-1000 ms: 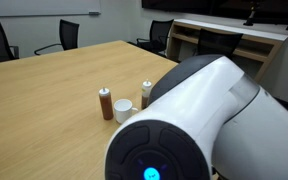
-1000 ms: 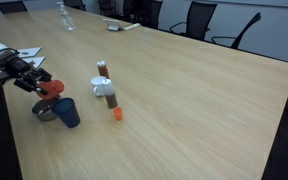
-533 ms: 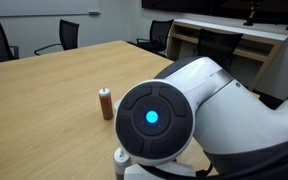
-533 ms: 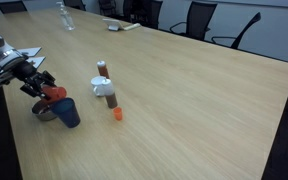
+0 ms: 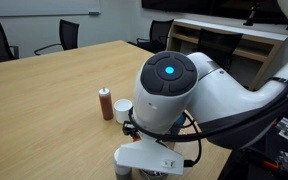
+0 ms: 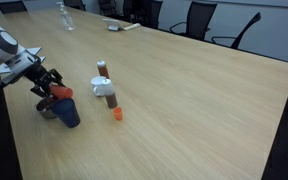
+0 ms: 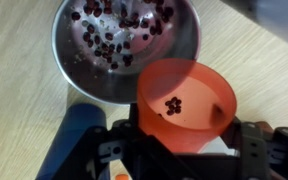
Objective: Pick up the orange cup and pour its contents in the silver pot.
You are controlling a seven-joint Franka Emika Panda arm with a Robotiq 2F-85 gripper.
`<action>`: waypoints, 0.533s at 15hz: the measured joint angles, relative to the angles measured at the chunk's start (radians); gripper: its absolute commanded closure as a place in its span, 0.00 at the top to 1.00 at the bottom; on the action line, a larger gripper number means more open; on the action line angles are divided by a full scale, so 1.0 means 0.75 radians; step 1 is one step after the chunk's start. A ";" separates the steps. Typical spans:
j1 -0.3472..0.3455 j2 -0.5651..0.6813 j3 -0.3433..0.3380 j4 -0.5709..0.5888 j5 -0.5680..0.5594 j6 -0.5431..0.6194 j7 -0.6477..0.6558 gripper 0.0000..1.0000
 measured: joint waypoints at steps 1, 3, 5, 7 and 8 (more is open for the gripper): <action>-0.010 -0.014 -0.003 -0.025 0.000 0.036 0.011 0.49; -0.027 -0.042 -0.005 -0.079 0.000 0.101 0.027 0.49; -0.038 -0.066 -0.005 -0.127 0.002 0.166 0.032 0.49; -0.047 -0.084 -0.005 -0.170 0.015 0.255 0.033 0.49; -0.053 -0.093 -0.005 -0.193 0.025 0.312 0.034 0.49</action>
